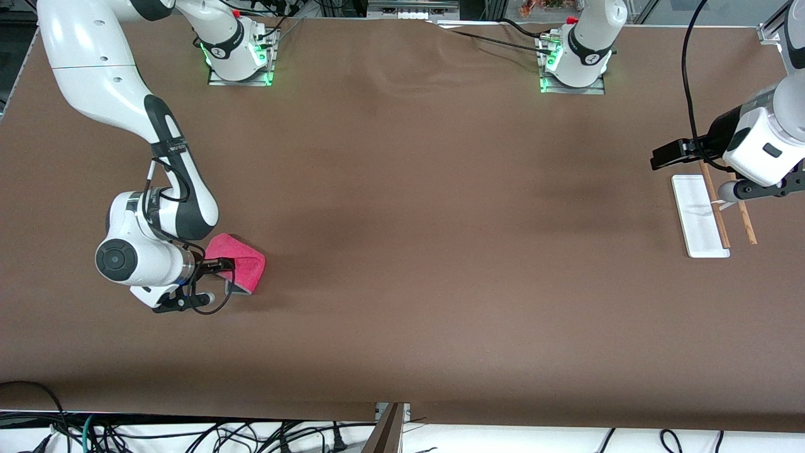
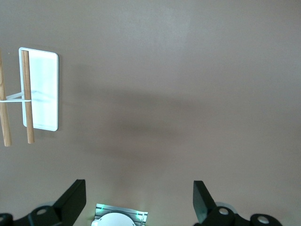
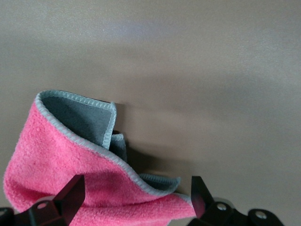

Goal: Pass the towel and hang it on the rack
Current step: 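Reach the right gripper down to the pink towel and grasp it, then lift the pink towel with the right gripper toward the table middle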

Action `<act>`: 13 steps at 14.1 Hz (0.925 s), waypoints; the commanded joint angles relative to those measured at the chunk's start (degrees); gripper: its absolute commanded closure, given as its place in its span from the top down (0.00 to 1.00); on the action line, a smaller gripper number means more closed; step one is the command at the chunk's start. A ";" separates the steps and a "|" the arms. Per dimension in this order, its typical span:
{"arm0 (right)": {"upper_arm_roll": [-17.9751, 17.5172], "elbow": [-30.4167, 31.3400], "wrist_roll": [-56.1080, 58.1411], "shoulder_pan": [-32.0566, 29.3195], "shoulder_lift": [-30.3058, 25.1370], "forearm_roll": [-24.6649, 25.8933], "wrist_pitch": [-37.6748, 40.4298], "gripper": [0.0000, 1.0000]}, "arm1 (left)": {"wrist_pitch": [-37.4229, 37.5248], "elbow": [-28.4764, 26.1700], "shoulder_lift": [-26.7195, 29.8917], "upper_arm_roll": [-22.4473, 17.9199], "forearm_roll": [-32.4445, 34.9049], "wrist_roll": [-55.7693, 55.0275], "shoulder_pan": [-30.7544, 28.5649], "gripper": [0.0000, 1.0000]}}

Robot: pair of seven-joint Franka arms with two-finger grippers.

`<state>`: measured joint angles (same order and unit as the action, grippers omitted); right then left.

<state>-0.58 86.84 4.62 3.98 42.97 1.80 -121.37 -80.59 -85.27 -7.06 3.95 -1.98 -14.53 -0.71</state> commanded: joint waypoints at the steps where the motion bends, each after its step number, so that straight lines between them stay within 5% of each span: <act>1: -0.29 0.96 0.39 -0.29 -0.52 -0.22 -1.24 0.99 | 0.96 0.72 0.55 -0.17 0.75 -0.68 -0.08 1.00; 2: -0.29 1.05 0.39 -0.20 -0.43 -0.22 -1.24 0.97 | 0.78 0.89 0.55 -0.18 0.75 -0.68 -0.08 1.00; 7: -0.29 0.96 2.42 -0.82 -0.61 -0.31 -0.27 0.32 | -2.29 0.89 0.20 -0.18 0.93 -0.85 -0.16 1.00; 11: -0.29 0.96 2.50 -0.82 -0.69 -0.31 0.26 0.03 | -4.84 0.89 -0.24 -0.18 1.28 -0.50 -0.16 1.00; 13: -0.29 0.70 2.50 -0.73 -1.13 -0.31 0.34 0.00 | -4.84 0.89 -0.33 -0.18 1.28 -0.68 -0.16 1.00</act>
<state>-0.53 86.91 5.77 3.68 42.97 1.79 -121.30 -85.26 -85.07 -7.12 3.74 -1.98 -15.05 -0.90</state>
